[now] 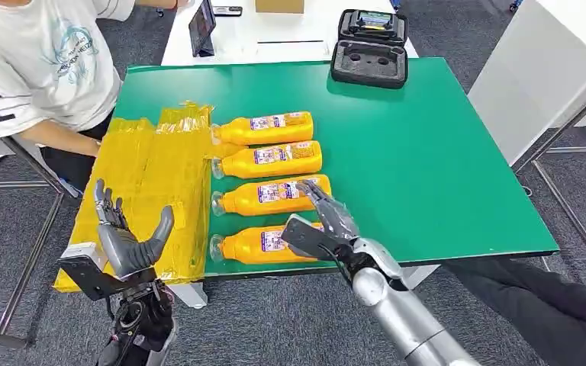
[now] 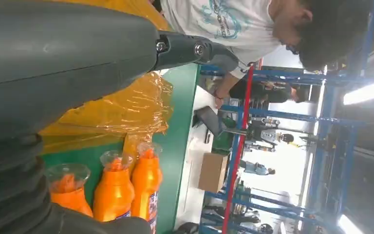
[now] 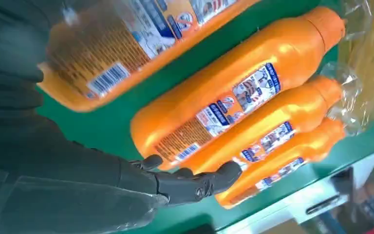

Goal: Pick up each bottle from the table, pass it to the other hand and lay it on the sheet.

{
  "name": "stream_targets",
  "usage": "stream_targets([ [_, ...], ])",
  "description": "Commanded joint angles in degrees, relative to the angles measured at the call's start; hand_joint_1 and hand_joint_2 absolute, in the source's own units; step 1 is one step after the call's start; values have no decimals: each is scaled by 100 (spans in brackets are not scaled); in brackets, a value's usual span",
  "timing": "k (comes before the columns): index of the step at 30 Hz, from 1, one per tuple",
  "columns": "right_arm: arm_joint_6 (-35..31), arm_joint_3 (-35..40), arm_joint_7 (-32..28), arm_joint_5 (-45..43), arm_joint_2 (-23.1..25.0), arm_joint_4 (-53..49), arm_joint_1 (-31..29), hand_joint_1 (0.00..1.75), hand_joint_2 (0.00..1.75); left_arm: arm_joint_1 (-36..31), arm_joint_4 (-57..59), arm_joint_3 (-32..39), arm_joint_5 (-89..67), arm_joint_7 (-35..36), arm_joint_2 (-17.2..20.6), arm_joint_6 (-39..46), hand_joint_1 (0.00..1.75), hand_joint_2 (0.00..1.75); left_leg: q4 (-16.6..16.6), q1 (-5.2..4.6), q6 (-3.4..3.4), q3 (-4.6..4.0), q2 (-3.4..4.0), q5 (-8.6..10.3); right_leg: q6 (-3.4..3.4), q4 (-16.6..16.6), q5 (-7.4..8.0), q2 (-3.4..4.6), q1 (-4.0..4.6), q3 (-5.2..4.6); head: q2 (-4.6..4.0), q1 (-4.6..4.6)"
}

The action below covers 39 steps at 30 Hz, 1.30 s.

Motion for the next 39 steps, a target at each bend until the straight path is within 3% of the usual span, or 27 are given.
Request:
stream_targets([
  [1, 631, 752, 46, -153, -134, 880, -1199, 0, 175, -57, 242, -3, 197, 17, 122, -60, 0, 175, -5, -5, -3, 36, 22, -12, -1, -2, -8, 13, -4, 28, 0, 0],
  [11, 1647, 1331, 145, -659, -456, 1407, -1934, 0, 175, 8, 294, 23, 290, 17, 178, -80, 0, 175, -6, -6, -1, 34, 11, -11, 1, -2, -9, 4, -5, 29, 0, 0],
  [22, 2044, 1996, 178, -977, -420, 1670, -2473, 0, 175, 81, 192, 64, 301, 17, 201, -55, 0, 175, -3, -5, -3, 27, 19, -11, -1, 1, -7, 11, -3, 22, -2, 0],
  [39, 2215, 2869, -17, -1469, -680, 1322, -2314, 0, 175, 173, 109, 177, 357, 17, 213, 50, 0, 175, -6, -4, -4, 31, 2, -9, -1, -3, -10, -5, -1, 31, 0, -2],
])
